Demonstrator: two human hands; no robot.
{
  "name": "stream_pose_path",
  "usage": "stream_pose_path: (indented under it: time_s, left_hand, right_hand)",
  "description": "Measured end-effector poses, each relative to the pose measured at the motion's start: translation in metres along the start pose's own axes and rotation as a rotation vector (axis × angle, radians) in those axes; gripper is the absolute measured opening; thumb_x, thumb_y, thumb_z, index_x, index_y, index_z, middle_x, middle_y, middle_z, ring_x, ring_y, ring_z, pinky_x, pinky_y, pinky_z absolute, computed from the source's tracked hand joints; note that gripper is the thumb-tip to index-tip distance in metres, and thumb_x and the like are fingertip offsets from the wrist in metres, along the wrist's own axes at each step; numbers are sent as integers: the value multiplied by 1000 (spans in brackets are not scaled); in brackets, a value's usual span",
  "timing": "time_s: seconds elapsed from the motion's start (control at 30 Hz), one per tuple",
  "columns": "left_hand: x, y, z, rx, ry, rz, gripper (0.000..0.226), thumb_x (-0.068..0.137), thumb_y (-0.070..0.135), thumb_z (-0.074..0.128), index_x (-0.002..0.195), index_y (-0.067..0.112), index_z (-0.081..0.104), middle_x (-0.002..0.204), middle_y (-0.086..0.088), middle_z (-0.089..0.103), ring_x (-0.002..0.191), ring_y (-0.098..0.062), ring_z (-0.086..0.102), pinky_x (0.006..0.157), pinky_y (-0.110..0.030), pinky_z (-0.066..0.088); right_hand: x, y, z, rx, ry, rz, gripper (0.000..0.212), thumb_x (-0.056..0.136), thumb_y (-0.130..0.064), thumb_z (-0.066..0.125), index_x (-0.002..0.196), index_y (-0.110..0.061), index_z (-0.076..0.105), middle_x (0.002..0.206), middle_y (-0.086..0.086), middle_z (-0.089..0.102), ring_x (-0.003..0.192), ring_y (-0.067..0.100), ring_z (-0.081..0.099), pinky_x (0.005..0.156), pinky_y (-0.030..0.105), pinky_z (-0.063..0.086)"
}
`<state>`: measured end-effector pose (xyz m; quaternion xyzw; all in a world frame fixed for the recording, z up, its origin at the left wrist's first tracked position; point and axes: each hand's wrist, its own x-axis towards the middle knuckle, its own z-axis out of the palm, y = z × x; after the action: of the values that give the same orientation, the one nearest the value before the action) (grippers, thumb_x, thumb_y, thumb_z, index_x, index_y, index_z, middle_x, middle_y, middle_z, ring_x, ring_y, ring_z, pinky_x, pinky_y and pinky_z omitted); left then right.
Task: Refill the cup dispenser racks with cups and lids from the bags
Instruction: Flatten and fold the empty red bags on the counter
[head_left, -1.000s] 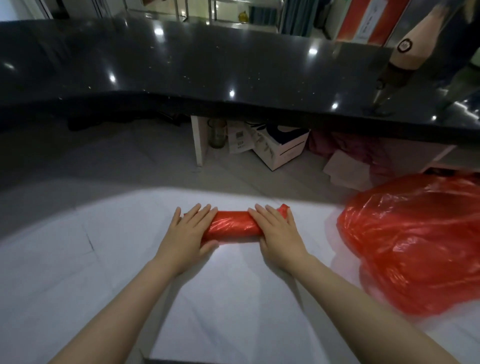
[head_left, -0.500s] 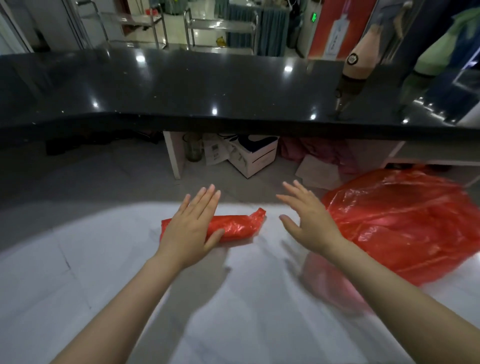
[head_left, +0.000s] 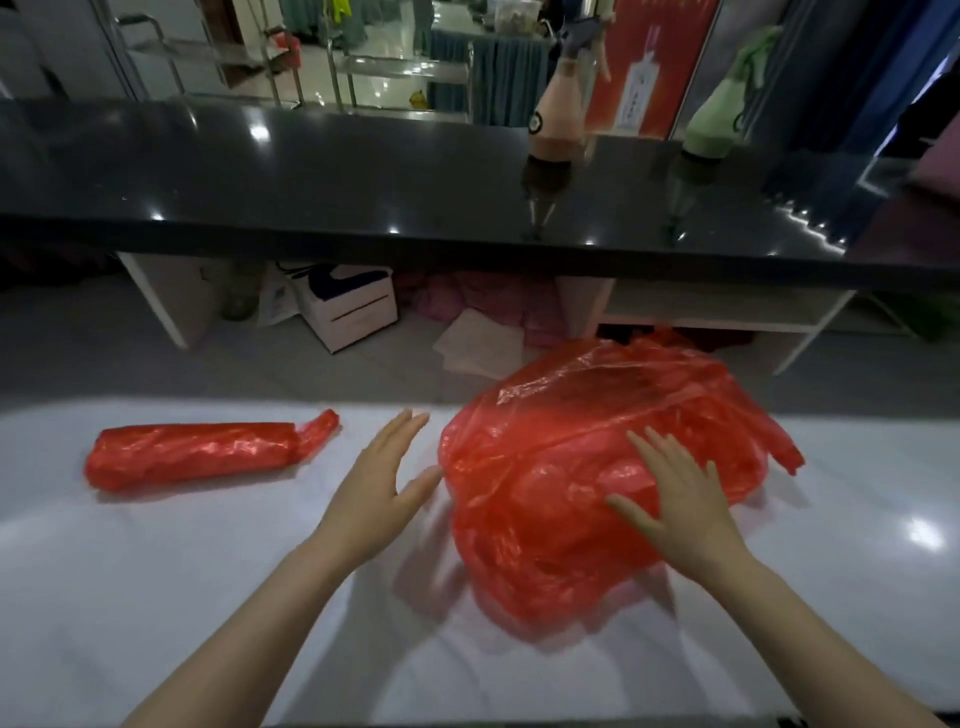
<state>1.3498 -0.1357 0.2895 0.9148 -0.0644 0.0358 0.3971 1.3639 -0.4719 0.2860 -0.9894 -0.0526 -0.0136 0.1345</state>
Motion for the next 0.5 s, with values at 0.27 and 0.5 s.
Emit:
stream_pose_path:
  time_s: [0.27,0.5]
  left_hand:
    - [-27,40,69,-476,77,-370,35,86,49,58,120,43,48,129,11,54,88,-8,68,81,-30,55]
    - [-26,49,84,-728,59,-595,67,90,13,64,146,20,30,123,-7,58,69,-15,69,65,-33,57]
  right_hand:
    - [-9,27,3,134,-50,-259,51,68,11,59,111,-15,69,131,-6,57,137,19,37,114,52,-1]
    - [-25,42,13,239,33,-148,41,73,1,64,109,-17,67,145,2,47,143,26,26,113,61,12]
